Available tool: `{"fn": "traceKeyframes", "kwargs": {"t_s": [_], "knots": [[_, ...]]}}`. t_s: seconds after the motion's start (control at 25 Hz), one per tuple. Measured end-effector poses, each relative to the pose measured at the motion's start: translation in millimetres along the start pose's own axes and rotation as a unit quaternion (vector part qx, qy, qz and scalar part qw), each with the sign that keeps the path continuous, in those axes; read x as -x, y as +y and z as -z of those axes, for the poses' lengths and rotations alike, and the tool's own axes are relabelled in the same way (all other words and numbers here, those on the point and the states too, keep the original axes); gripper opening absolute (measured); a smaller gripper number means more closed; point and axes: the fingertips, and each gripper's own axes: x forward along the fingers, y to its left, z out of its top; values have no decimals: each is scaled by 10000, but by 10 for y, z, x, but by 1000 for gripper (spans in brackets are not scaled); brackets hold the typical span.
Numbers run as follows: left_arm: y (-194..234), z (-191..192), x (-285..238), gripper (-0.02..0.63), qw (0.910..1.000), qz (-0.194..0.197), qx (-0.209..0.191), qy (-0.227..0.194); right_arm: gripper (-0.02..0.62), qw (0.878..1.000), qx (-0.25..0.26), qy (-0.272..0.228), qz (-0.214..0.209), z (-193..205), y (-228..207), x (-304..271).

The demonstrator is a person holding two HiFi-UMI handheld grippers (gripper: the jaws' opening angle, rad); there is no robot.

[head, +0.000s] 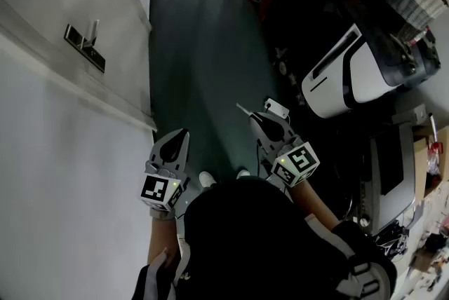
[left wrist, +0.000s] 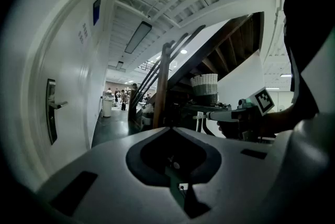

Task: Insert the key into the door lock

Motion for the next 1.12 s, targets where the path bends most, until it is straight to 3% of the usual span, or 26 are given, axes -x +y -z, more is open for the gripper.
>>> {"fn": "traceKeyframes", "kwargs": {"t_s": [0.56,0.88,1.12], "knots": [[842,251,560,8,9998,-25,206,-62,34,9999,89,80,-94,171,674,-737],[1048,413,449,8,9992,-33,386,91,34,9995,-259,154,80,286,506,-911],[1374,404,107,8,9989,-187,410,99,34,9991,-418,104,-61,277,193,-1367]]}}
